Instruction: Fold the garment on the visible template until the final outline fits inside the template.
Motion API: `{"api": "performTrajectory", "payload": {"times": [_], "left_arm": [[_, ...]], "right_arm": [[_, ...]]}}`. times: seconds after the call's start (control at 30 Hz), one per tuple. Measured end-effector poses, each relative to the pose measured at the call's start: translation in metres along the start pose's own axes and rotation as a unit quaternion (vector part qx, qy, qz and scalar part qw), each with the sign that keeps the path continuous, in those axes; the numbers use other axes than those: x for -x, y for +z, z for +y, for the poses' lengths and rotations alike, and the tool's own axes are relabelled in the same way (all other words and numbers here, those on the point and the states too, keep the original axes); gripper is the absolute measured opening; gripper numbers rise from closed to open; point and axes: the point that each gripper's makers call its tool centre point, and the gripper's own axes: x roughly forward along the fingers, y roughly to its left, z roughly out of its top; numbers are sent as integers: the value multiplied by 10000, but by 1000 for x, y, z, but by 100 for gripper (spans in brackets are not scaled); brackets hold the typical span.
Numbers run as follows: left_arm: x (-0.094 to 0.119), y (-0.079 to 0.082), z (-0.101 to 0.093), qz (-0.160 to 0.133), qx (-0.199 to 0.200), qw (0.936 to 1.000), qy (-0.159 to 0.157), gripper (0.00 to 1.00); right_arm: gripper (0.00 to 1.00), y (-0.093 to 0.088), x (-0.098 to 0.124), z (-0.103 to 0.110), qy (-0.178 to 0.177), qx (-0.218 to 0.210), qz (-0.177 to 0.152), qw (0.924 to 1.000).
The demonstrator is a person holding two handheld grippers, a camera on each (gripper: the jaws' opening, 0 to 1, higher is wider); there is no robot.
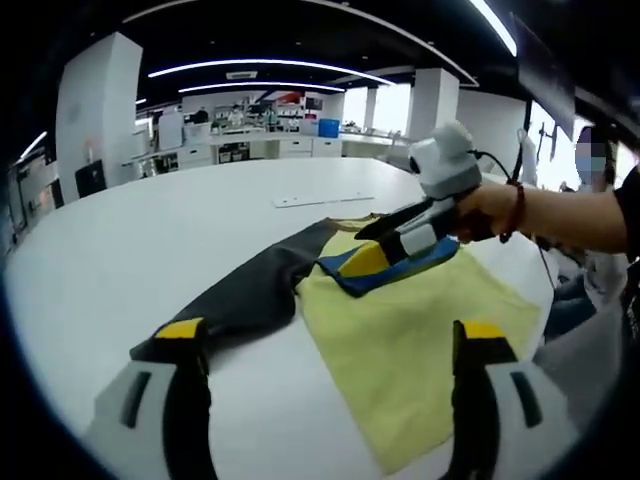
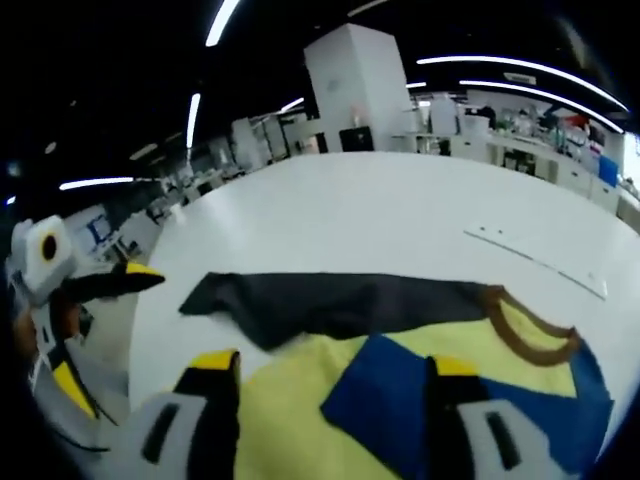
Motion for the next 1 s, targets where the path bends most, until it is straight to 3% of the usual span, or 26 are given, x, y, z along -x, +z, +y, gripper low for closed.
{"api": "performTrajectory", "payload": {"times": [0.2, 0.63, 0.8, 1.0], "left_arm": [[-1, 1, -2, 31, -59, 10000, 0, 99], [-3, 5, -7, 29, -68, 10000, 16, 99], [-5, 5, -9, 54, -113, 9999, -21, 99], [-5, 7, -9, 53, -150, 9999, -44, 99]], "right_arm": [[84, -2, 21, -16, -207, 0, -181, 9996], [96, -26, 68, -76, -772, -100, -291, 9965], [94, -35, 87, -89, -964, -133, -353, 9946], [81, -53, 116, -111, -1280, 71, -403, 9909]]}}
